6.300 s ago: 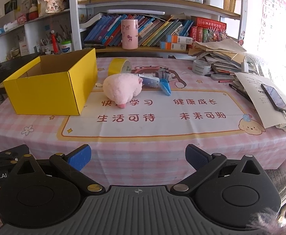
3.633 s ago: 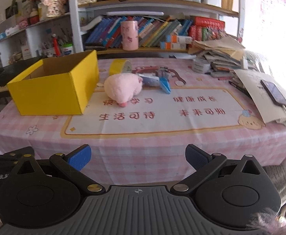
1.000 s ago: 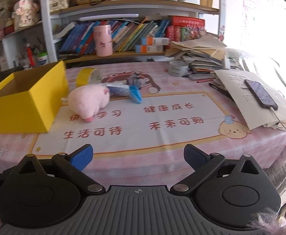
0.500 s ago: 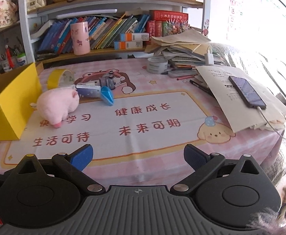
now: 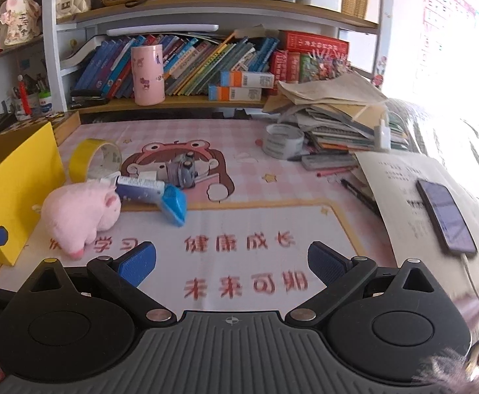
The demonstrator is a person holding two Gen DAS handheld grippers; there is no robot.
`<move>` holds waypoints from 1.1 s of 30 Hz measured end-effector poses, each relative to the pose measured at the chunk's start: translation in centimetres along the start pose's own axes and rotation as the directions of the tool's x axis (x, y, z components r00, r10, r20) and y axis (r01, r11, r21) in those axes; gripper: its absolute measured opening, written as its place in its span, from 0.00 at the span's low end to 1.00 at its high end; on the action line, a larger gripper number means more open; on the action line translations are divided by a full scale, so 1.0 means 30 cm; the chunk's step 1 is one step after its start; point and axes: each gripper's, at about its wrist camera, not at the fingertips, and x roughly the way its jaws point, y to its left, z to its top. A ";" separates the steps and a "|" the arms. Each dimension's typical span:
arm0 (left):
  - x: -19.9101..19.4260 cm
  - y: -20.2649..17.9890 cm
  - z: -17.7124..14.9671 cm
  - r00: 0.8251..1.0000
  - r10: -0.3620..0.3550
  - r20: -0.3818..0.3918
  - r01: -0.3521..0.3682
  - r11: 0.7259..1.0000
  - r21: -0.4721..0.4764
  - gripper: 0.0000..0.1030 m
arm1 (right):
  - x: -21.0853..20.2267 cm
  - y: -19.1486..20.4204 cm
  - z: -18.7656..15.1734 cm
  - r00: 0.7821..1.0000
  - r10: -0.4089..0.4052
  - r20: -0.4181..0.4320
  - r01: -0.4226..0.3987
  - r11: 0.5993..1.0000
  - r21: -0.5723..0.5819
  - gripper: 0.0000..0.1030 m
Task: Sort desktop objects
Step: 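Move left tool toward the pink plush pig while right tool approaches the blue item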
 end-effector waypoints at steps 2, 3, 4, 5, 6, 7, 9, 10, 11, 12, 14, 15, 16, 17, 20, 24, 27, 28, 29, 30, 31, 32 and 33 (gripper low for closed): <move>0.019 -0.006 0.019 1.000 0.026 -0.001 -0.026 1.000 -0.007 1.00 | 0.031 -0.016 0.023 1.000 0.017 -0.003 -0.017 1.000 -0.006 0.97; 0.029 -0.009 0.028 0.999 0.041 0.000 -0.041 0.999 -0.010 1.00 | 0.048 -0.024 0.034 1.000 0.027 -0.004 -0.027 1.000 -0.007 0.97; 0.038 -0.011 0.037 0.999 0.053 0.001 -0.053 0.998 -0.013 1.00 | 0.067 -0.033 0.047 0.999 0.037 -0.006 -0.037 0.999 -0.009 0.97; 0.046 -0.013 0.045 0.998 0.066 0.002 -0.066 0.998 -0.017 1.00 | 0.085 -0.041 0.057 0.999 0.045 -0.008 -0.045 0.999 -0.010 0.97; 0.056 -0.015 0.055 0.997 0.081 0.003 -0.081 0.996 -0.022 1.00 | 0.105 -0.049 0.069 0.998 0.055 -0.011 -0.055 0.998 -0.012 0.97; 0.063 -0.015 0.063 0.996 0.092 0.002 -0.092 0.995 -0.027 1.00 | 0.127 -0.057 0.082 0.998 0.066 -0.015 -0.067 0.998 -0.013 0.97; 0.081 -0.018 0.081 0.993 0.119 0.002 -0.119 0.992 -0.040 1.00 | 0.164 -0.067 0.105 0.996 0.089 -0.018 -0.089 0.996 -0.021 0.97; 0.090 -0.019 0.091 0.991 0.132 0.000 -0.132 0.990 -0.046 1.00 | 0.182 -0.071 0.115 0.995 0.100 -0.020 -0.101 0.994 -0.028 0.97; 0.098 -0.021 0.096 0.990 0.144 -0.002 -0.144 0.988 -0.051 1.00 | 0.198 -0.073 0.125 0.993 0.113 -0.022 -0.114 0.993 -0.037 0.97; 0.107 -0.024 0.102 0.988 0.156 -0.004 -0.156 0.986 -0.055 1.00 | 0.215 -0.074 0.134 0.991 0.128 -0.026 -0.129 0.990 -0.048 0.97; 0.125 -0.031 0.115 0.984 0.178 -0.012 -0.178 0.982 -0.057 1.00 | 0.244 -0.076 0.146 0.988 0.153 -0.032 -0.155 0.986 -0.063 0.97; 0.133 -0.034 0.120 0.982 0.188 -0.017 -0.189 0.980 -0.056 1.00 | 0.261 -0.077 0.153 0.985 0.167 -0.038 -0.169 0.983 -0.067 0.97; 0.139 -0.037 0.123 0.980 0.196 -0.023 -0.197 0.979 -0.054 1.00 | 0.277 -0.079 0.157 0.983 0.178 -0.044 -0.181 0.981 -0.069 0.97; 0.145 -0.041 0.126 0.979 0.203 -0.030 -0.205 0.978 -0.051 1.00 | 0.291 -0.080 0.162 0.981 0.187 -0.052 -0.191 0.979 -0.070 0.97; 0.157 -0.044 0.132 0.972 0.228 -0.050 -0.230 0.972 -0.043 1.00 | 0.338 -0.081 0.172 0.974 0.213 -0.079 -0.219 0.974 -0.067 0.97; 0.175 -0.039 0.136 0.962 0.260 -0.078 -0.262 0.965 -0.019 1.00 | 0.394 -0.074 0.182 0.965 0.241 -0.103 -0.248 0.966 -0.069 0.97; 0.190 -0.036 0.141 0.955 0.281 -0.094 -0.281 0.960 0.008 0.99 | 0.436 -0.063 0.181 0.957 0.260 -0.126 -0.270 0.960 -0.076 0.97; 0.196 -0.033 0.141 0.953 0.285 -0.099 -0.285 0.959 0.012 0.99 | 0.448 -0.059 0.181 0.955 0.267 -0.133 -0.278 0.958 -0.076 0.97; 0.203 -0.032 0.144 0.952 0.288 -0.105 -0.288 0.957 0.014 0.99 | 0.461 -0.055 0.180 0.952 0.272 -0.138 -0.285 0.955 -0.078 0.97; 0.210 -0.028 0.146 0.950 0.292 -0.113 -0.292 0.956 0.011 0.99 | 0.478 -0.050 0.181 0.950 0.276 -0.146 -0.290 0.954 -0.082 0.97; 0.217 -0.026 0.146 0.949 0.293 -0.119 -0.294 0.956 0.009 0.99 | 0.493 -0.046 0.183 0.948 0.280 -0.153 -0.295 0.952 -0.085 0.97; 0.223 -0.023 0.146 0.947 0.295 -0.125 -0.297 0.955 0.008 0.99 | 0.505 -0.042 0.186 0.945 0.285 -0.159 -0.300 0.950 -0.086 0.97; 0.233 -0.020 0.145 0.945 0.299 -0.133 -0.301 0.954 0.010 0.99 | 0.520 -0.037 0.190 0.941 0.294 -0.167 -0.311 0.946 -0.087 0.97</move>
